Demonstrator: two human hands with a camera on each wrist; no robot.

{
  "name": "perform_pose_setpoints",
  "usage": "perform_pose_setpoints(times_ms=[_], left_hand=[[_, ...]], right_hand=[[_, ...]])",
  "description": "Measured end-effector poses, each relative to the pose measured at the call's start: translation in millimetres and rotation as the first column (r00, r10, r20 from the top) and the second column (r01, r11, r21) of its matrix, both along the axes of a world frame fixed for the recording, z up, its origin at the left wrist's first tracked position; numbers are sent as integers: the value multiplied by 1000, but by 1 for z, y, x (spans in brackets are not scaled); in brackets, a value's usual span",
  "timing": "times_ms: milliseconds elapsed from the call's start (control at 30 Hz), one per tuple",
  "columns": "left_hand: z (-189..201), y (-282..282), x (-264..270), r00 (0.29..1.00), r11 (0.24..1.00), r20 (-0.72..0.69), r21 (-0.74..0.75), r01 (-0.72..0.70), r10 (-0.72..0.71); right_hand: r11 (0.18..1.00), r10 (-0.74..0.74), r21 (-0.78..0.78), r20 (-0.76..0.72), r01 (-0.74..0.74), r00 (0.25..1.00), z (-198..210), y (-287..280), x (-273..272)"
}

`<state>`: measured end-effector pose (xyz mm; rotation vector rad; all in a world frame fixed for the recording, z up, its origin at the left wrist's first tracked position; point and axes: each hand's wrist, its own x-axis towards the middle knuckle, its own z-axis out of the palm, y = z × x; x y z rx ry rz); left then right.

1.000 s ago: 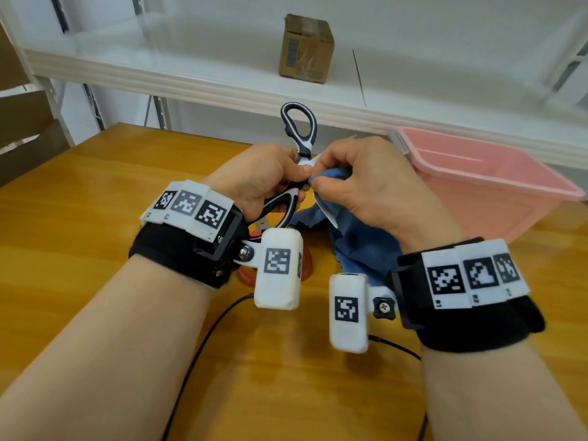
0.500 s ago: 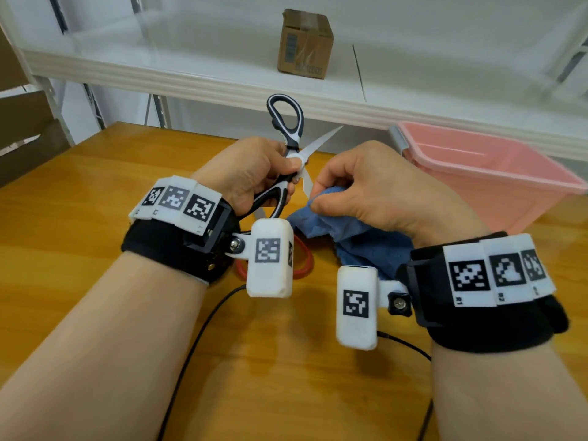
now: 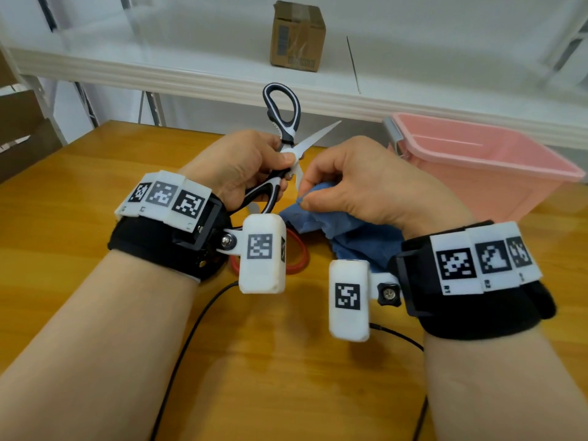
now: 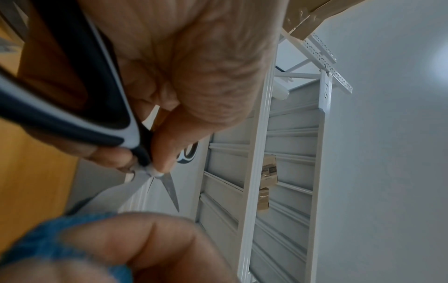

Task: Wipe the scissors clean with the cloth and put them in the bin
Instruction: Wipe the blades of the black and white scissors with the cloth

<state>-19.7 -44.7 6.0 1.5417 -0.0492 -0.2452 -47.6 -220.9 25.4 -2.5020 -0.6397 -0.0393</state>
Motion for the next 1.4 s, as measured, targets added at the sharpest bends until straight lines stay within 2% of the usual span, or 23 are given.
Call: perform_pose_setpoints(times_ms=[133,233,400,533,700,833,1067,1400], left_hand=[[0,2,1,999,999,-3,-5,-49,49],[0,6,0,999,998,-11,-39,-47,46],[5,8,-2,1000,996,30,-94,-3,6],[5,4,-4,999,995,33,-92,28,-25],[7,0,-7,997,996,48,-57,70,-67],[9,-3,-9,997,998,52,-24,66,-64],[7,-7,-9,999,999,-2,17,33,-33],[6,-9,-11,999,999,-17,20,-28,28]], right_hand=[[995,30,-90,-64,-35,998,1,-4,-3],[995,20,-100,-109,-31,994,9,-17,-8],[979,-78,185,-49,86,996,18,-33,-9],[958,-136,267,87,108,987,14,-24,-3],[975,-122,210,233,72,965,9,-7,3],[987,-112,141,264,77,958,-1,4,6],[991,-115,92,197,99,974,-3,6,8],[996,-52,71,78,46,996,-2,1,3]])
